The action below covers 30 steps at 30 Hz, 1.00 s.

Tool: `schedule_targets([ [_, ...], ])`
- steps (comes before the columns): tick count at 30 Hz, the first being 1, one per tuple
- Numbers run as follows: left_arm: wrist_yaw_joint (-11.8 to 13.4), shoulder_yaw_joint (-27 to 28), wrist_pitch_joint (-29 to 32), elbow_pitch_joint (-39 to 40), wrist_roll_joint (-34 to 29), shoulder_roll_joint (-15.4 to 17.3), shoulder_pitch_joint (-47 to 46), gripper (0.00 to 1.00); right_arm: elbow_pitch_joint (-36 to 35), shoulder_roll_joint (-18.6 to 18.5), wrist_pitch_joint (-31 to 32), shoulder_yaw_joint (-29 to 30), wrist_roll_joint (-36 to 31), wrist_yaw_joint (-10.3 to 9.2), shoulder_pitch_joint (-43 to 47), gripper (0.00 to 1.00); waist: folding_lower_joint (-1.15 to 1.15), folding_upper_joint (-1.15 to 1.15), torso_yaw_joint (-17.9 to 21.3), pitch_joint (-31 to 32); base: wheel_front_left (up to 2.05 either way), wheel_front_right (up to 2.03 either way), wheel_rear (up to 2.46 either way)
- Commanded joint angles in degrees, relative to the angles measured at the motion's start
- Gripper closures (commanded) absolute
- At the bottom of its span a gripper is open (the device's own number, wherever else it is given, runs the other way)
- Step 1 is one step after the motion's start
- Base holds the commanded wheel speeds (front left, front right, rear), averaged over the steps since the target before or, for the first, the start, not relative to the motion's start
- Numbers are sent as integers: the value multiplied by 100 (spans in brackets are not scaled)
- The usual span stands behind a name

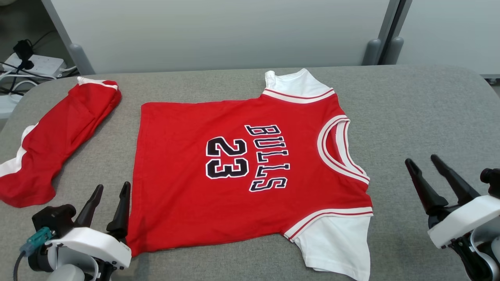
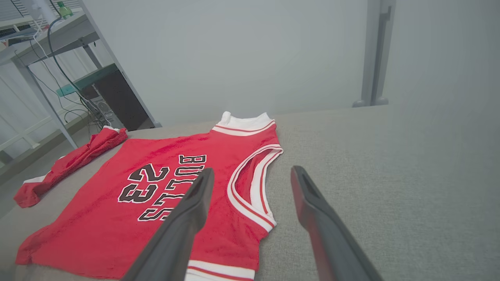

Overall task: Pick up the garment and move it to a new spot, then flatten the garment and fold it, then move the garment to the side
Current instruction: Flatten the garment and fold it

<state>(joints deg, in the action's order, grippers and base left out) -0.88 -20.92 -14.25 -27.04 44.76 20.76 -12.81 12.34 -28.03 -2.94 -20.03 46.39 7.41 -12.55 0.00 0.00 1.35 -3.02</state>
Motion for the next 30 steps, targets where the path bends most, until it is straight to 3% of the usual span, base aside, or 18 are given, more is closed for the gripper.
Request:
schedule_targets([
  [1,37,339,-73,214,-210,130,-30,0,-57,-69,-252,28,-232,8,-151,0,0,0,25,10,0,0,0],
  [5,4,925,-74,551,-802,-219,360,0,244,330,-787,195,-846,8,-225,0,0,0,79,59,0,0,0],
  [15,-46,1961,-74,792,-1851,-937,847,0,609,998,-1180,720,-1999,8,-15,0,0,0,73,215,0,0,0],
  [30,-185,2940,-74,1218,-3317,-1624,1347,0,17,1786,-1205,1437,-2970,8,922,0,0,0,66,283,0,0,0],
])
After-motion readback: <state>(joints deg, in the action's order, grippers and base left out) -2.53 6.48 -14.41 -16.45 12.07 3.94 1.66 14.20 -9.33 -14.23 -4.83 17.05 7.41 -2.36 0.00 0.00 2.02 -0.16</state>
